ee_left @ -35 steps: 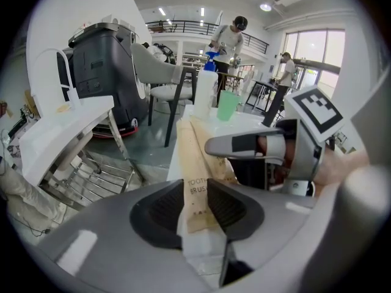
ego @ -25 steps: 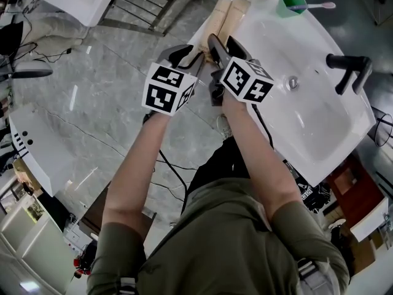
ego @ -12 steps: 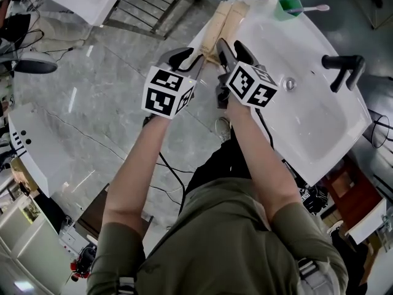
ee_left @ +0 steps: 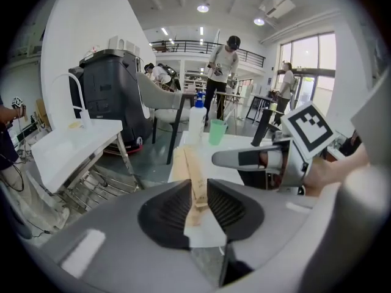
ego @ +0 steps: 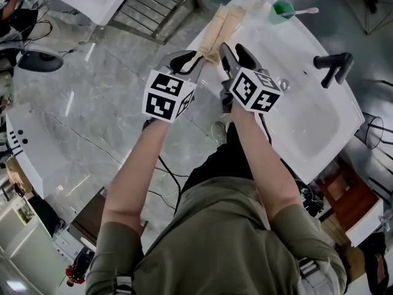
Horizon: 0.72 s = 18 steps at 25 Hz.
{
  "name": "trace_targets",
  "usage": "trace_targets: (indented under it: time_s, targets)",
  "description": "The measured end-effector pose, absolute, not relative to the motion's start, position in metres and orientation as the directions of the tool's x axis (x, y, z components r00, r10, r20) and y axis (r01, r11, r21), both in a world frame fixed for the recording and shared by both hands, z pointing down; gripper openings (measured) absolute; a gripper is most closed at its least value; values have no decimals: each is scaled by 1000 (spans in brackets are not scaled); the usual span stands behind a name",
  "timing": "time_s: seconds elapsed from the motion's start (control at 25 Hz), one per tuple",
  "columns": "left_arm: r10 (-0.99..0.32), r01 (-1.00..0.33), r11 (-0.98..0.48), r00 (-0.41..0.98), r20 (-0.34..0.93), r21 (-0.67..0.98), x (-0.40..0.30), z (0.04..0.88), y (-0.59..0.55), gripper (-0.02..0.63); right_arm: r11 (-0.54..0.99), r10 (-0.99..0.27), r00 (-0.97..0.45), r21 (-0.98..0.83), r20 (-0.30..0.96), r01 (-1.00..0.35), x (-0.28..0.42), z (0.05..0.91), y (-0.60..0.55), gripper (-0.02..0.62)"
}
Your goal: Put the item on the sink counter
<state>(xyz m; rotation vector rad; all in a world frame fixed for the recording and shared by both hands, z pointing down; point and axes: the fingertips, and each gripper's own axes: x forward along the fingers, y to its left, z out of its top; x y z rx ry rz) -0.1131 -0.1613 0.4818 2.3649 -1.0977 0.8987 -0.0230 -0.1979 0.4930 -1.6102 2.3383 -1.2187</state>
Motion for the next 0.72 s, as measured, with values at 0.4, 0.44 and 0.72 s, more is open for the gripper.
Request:
trace_targets:
  time_s: [0.4, 0.44, 0.72]
  targets:
    - [-580, -777, -625, 524, 623, 72, -107, 440, -142, 35, 282, -814, -491, -528, 311, -801, -18, 441, -173, 131]
    - [-583, -777, -625, 528, 617, 74, -106, 437, -140, 33, 291, -814, -493, -518, 308, -805, -18, 437, -170, 122]
    - [-604, -777, -624, 551, 576, 89, -102, 416, -125, 12, 355, -811, -508, -447, 290, -821, -14, 407, -149, 44]
